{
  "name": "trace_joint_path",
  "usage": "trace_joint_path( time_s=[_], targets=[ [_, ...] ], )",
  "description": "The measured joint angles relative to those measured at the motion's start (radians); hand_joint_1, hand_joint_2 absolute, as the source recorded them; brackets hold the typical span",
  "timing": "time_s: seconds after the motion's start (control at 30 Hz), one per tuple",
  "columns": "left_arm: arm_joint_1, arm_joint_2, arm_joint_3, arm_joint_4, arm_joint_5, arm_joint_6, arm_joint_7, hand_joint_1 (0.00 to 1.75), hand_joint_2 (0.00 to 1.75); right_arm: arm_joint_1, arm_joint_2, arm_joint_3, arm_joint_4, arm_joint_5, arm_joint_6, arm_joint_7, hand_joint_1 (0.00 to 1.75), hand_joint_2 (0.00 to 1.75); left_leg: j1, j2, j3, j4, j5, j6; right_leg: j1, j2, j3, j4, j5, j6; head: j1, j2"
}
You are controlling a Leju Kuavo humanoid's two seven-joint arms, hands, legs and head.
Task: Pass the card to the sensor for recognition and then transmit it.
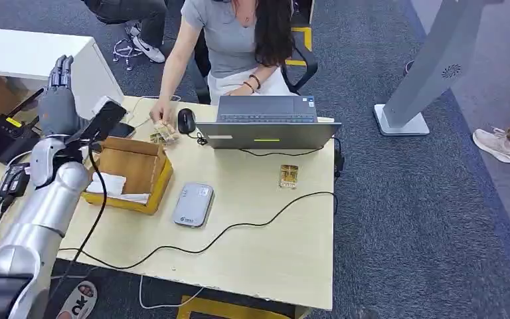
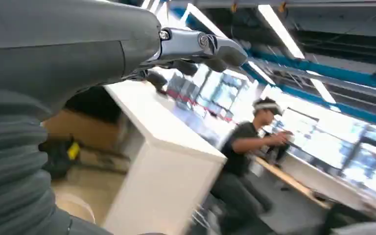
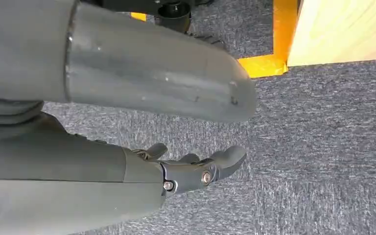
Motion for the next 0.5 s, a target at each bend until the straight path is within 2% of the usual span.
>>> trace_joint_path(
  time_s=[0.13, 0.17, 0.23, 0.3, 0.4, 0.5],
  targets=[
    [0.175, 0.007, 0.094, -0.198, 0.274, -0.095, -0.128, 0.0, 1.75, 0.009, 0.0, -0.007, 0.0, -0.018, 0.0, -0.017, 0.0, 0.0, 0.0, 0.003, -0.001, -0.001, -0.001, 0.0, 0.0, 0.002, -0.001, 0.0, 0.0, 0.0, 0.0, 0.0],
    [0.228, 0.008, 0.13, -0.257, 0.369, -0.135, -0.165, 0.0, 1.75, 0.012, 0.0, -0.011, 0.0, -0.023, 0.0, -0.022, 0.0, 0.0, 0.0, 0.004, 0.0, -0.001, -0.001, 0.0, 0.0, 0.004, -0.001, 0.0, 0.0, 0.0, 0.0, 0.0],
    [0.326, 0.008, 0.207, -0.351, 0.482, -0.202, -0.216, 0.0, 1.75, 0.021, 0.0, -0.016, 0.001, -0.029, 0.0, -0.03, 0.0, 0.0, 0.0, 0.006, -0.001, -0.001, -0.001, 0.0, 0.0, 0.005, -0.003, 0.0, -0.001, 0.0, 0.0, 0.0],
    [0.401, 0.006, 0.286, -0.419, 0.576, -0.276, -0.235, 0.0, 1.75, 0.028, 0.0, -0.023, 0.001, -0.036, -0.002, -0.034, 0.0, 0.0, 0.0, 0.005, -0.002, -0.001, -0.001, 0.0, 0.0, 0.004, -0.003, 0.0, -0.001, 0.0, 0.0, 0.0],
    [0.513, 0.0, 0.42, -0.496, 0.827, -0.431, -0.25, 0.0, 1.75, 0.036, 0.0, -0.036, 0.001, -0.051, -0.003, -0.044, 0.0, 0.0, 0.0, 0.008, -0.001, -0.003, -0.002, -0.001, 0.0, 0.007, -0.004, 0.0, -0.002, -0.001, 0.0, 0.0],
    [0.6, -0.022, 0.603, -0.518, 1.012, -0.569, -0.25, 0.0, 1.75, 0.052, 0.0, -0.049, 0.001, -0.059, -0.004, -0.05, 0.0, 0.0, 0.001, 0.008, -0.001, -0.003, -0.003, -0.002, 0.001, 0.007, -0.004, 0.0, -0.002, -0.002, 0.0, 0.0]
  ],
)
